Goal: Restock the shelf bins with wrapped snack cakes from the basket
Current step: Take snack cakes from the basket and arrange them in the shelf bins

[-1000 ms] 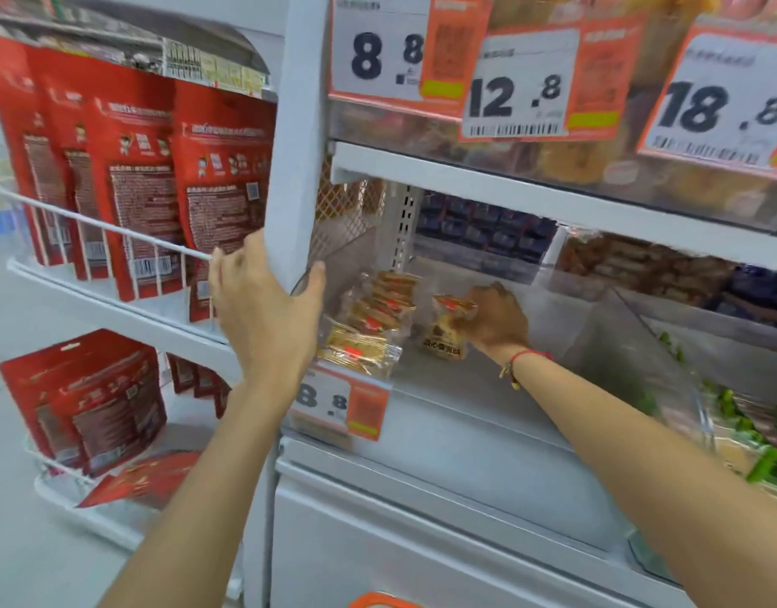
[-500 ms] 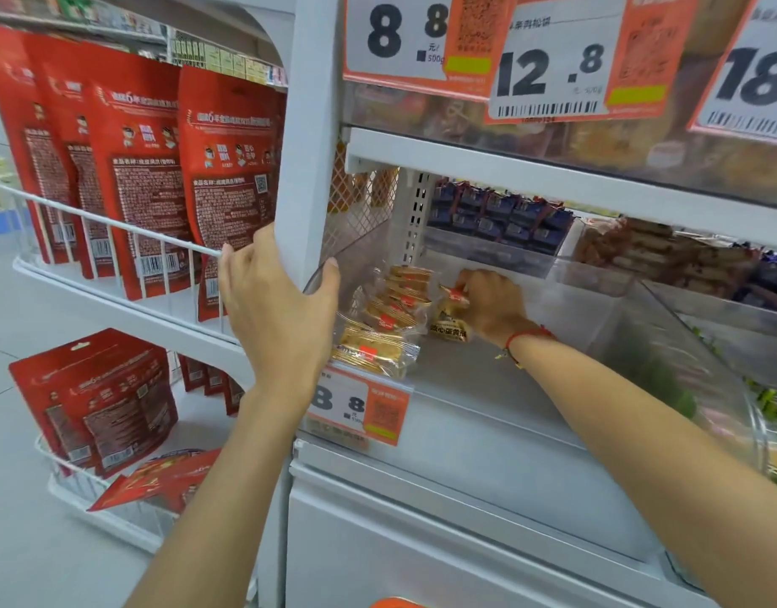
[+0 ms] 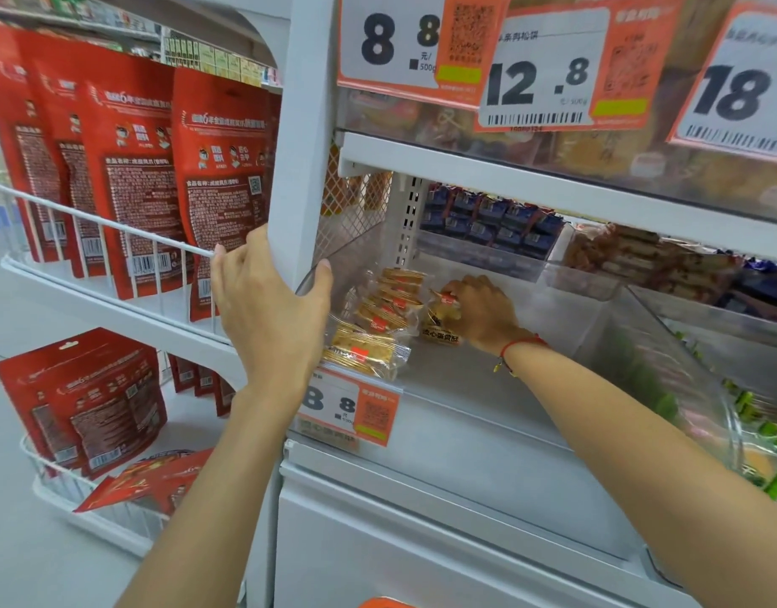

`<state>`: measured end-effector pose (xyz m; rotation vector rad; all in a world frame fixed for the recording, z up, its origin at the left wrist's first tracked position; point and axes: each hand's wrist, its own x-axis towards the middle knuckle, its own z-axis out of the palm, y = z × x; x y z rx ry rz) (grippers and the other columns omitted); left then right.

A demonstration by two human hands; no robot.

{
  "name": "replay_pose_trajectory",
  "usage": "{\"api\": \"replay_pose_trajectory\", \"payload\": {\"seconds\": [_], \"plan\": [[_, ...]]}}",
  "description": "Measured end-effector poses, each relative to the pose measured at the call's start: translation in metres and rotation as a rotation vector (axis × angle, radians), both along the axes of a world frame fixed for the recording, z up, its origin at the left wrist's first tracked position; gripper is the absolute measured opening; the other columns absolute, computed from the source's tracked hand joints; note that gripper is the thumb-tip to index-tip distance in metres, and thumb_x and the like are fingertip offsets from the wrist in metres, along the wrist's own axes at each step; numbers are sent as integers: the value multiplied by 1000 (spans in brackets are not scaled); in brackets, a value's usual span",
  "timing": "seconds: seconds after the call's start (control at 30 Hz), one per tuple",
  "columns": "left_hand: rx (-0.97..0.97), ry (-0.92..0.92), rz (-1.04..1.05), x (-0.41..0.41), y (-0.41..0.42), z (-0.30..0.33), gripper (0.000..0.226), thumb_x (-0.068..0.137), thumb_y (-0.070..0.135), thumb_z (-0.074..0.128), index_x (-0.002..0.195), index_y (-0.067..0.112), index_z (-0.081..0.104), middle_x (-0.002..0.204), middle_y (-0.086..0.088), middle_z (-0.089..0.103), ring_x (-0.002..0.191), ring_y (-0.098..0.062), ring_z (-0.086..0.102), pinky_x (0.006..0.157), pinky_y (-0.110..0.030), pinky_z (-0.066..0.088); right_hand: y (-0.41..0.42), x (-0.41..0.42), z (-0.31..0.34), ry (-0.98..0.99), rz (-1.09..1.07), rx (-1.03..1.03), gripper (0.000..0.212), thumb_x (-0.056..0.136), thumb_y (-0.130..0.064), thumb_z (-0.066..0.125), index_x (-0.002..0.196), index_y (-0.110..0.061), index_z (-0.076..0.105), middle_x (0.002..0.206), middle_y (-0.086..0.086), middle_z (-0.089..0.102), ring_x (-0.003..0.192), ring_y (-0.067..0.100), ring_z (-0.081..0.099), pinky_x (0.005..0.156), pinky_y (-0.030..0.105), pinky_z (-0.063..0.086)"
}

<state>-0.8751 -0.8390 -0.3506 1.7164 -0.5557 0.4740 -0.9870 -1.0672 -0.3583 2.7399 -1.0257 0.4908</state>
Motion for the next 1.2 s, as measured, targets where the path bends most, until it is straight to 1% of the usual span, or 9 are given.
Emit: {"api": "replay_pose_trajectory", "payload": {"seconds": [0.2, 0.3, 0.43, 0.53, 0.63, 0.77, 0.83, 1.03, 1.2], "plan": [[-29, -62, 2, 0, 0, 2, 60, 83, 35, 70, 132, 14, 43, 126, -9, 54, 132, -32, 35, 113, -44, 26, 11, -14, 17, 86, 4, 208, 77, 78, -16, 74, 144, -18, 35, 143, 6, 39, 131, 27, 35, 104, 39, 36], [-63, -155, 4, -2, 4, 2, 66, 82, 32, 70, 137, 12, 39, 129, -6, 51, 121, -25, 44, 108, -40, 33, 27, -24, 25, 63, 8, 173, 66, 80, -16, 70, 140, -20, 41, 139, 6, 42, 127, 27, 39, 101, 39, 40], [-131, -220, 83, -25, 17, 10, 63, 83, 30, 67, 136, 9, 40, 135, -7, 48, 125, -25, 43, 109, -43, 31, 52, -47, 37, -48, -2, 183, 49, 82, -22, 69, 129, -25, 53, 135, 3, 48, 119, 26, 48, 96, 38, 47], [-138, -260, 4, -60, 28, 23, 49, 85, 31, 66, 128, 14, 49, 124, -4, 54, 114, -20, 48, 100, -33, 37, 79, -76, 46, -127, 100, 239, 28, 84, -24, 65, 112, -23, 64, 120, 4, 59, 99, 24, 58, 82, 41, 54], [-61, -230, -153, -99, 44, 25, 27, 85, 30, 66, 111, 27, 58, 106, 11, 61, 100, -13, 54, 83, -30, 43, 111, -112, 50, -207, 159, 198, 18, 87, -25, 64, 104, -24, 66, 107, -2, 62, 97, 19, 58, 81, 36, 51], [246, -99, -368, -140, 67, 13, 10, 86, 34, 63, 96, 36, 60, 77, 19, 58, 80, -8, 59, 68, -29, 43, 155, -162, 42, -313, 219, 241, 10, 84, -24, 67, 88, -32, 62, 75, -12, 55, 70, 8, 52, 68, 35, 50], [463, -92, -438, -154, 76, 2, 11, 88, 36, 60, 99, 37, 61, 79, 20, 58, 82, -8, 59, 69, -28, 43, 176, -185, 30, -292, 215, 243, 11, 83, -25, 67, 88, -33, 61, 69, -11, 56, 66, 7, 52, 65, 34, 49], [982, -125, -590, -189, 92, -68, 17, 91, 37, 54, 105, 34, 61, 108, 15, 66, 105, -15, 61, 82, -29, 43, 213, -237, -47, 235, 128, 423, 25, 89, -32, 59, 114, -30, 59, 99, -9, 67, 100, 15, 58, 73, 29, 40], [1365, -43, -768, -203, 108, -164, 23, 92, 34, 54, 113, 33, 61, 125, 9, 61, 116, -18, 56, 94, -32, 44, 230, -264, -133, 503, 57, 668, 32, 92, -29, 56, 123, -25, 57, 122, 1, 61, 117, 21, 52, 87, 31, 41]]}}
